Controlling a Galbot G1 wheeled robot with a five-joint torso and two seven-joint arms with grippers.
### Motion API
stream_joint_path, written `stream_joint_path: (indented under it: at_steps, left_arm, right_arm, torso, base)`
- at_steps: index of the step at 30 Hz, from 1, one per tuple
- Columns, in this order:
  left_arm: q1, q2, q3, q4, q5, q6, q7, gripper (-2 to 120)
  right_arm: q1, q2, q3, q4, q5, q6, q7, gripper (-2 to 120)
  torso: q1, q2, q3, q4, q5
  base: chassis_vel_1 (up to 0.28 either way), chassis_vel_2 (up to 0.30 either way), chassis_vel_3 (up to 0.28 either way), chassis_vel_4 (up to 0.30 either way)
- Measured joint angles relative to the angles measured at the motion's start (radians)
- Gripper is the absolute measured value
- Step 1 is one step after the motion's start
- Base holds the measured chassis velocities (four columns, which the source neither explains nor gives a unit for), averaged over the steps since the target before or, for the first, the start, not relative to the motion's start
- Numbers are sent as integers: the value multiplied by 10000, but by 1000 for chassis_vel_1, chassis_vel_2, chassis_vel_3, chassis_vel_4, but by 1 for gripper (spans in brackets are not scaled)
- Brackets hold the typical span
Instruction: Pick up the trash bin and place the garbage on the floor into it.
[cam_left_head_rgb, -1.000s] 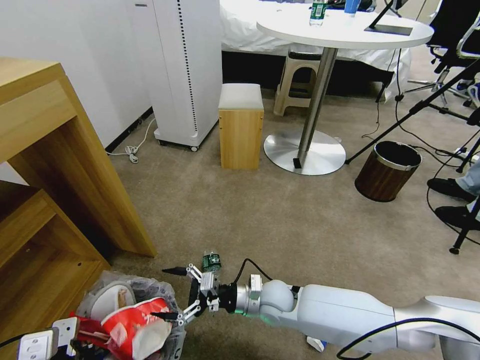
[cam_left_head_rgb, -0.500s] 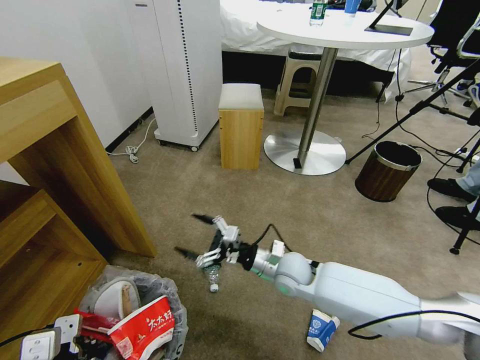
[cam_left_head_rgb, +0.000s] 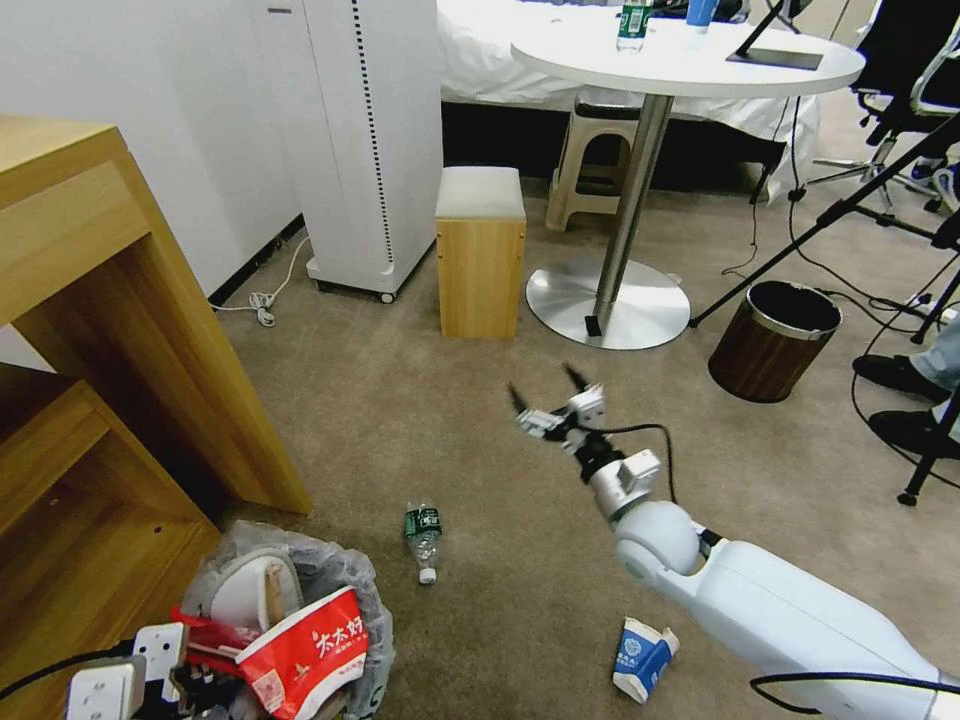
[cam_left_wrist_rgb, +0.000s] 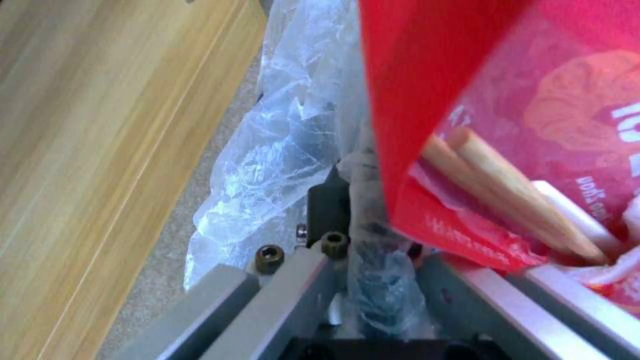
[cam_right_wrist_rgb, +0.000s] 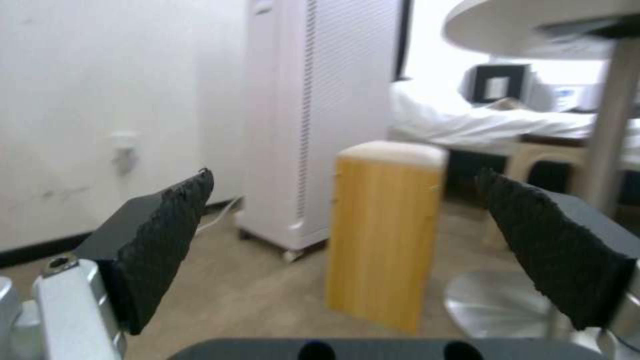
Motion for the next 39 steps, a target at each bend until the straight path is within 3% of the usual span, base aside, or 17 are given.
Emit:
stream_joint_path:
  at_steps: [4, 10, 12, 13, 16, 18, 20, 21, 25, 26, 28, 33, 39]
  left_arm:
    - [87, -419, 223, 92, 656, -77, 308, 0]
    - [369, -750, 233, 248, 1383, -372, 629, 0]
    - [437, -721, 264, 339, 1590, -515, 655, 0]
    - [437, -721, 264, 339, 1590, -515, 655, 0]
    - [447, -652, 245, 395, 1598, -647, 562, 0]
    - [443, -652, 240, 408, 1598, -670, 552, 0]
    - [418, -762, 255, 519, 1672, -820, 529, 0]
    - [418, -762, 255, 519, 1672, -820, 529, 0]
    - [358, -1072, 425, 716, 2015, -936, 615, 0]
    - [358, -1072, 425, 716, 2015, -936, 615, 0]
    - [351, -1132, 448, 785, 2149, -990, 658, 0]
    - [299, -1233, 434, 842, 2172, -1078, 666, 0]
    - [198, -1342, 484, 959, 2286, -1192, 668, 0]
  right_arm:
    - [-1712, -124, 1073, 895, 278, -778, 1231, 100]
    - [-3907, -117, 1550, 1243, 1045, -1139, 1018, 100]
    - [-4309, -605, 594, 1106, 1363, -955, 327, 100]
    - [-4309, -605, 594, 1106, 1363, -955, 327, 100]
    - [-3716, -1913, -917, 567, 528, -162, -1252, 100]
    - [-3604, -2136, -1093, 512, 447, -73, -1467, 100]
    - [-3190, -3246, -1771, 335, 101, 425, -2616, 100]
    - [-3190, -3246, -1771, 335, 101, 425, -2616, 100]
    - [-2685, -4476, -2164, -24, -784, 1604, -4500, 100]
    - [-2685, -4476, -2164, -24, -784, 1604, -4500, 100]
    - [-2575, -4845, -2158, -488, -1348, 2230, -5454, 100]
    - [-3183, -5714, -2024, -612, -1467, 2703, -5922, 100]
    - [-2970, -5815, -1939, -1075, -2758, 2956, -6005, 100]
  torso:
    - [0, 0, -1, -10, -1]
    - [-1, 0, -1, -6, 3]
    - [-1, 0, -1, -9, 5]
    - [-1, 0, -1, -9, 5]
    - [0, 0, -1, -4, 5]
    - [0, 0, 0, -4, 4]
    - [2, 0, 1, -7, -3]
    - [2, 0, 1, -7, -3]
    - [1, 0, 0, -4, 1]
    - [1, 0, 0, -4, 1]
    - [1, 0, 0, -4, 3]
    - [1, -1, 0, -10, -4]
    - [1, -1, 0, -6, 5]
  base:
    - [0, 0, 0, 0]
    - [0, 0, 0, 0]
    - [0, 0, 0, 0]
    - [0, 0, 0, 0]
    - [0, 0, 0, 0]
    - [0, 0, 0, 0]
    - [0, 0, 0, 0]
    - [0, 0, 0, 0]
    - [0, 0, 0, 0]
    - [0, 0, 0, 0]
    - [0, 0, 0, 0]
    - [0, 0, 0, 0]
    - [0, 0, 0, 0]
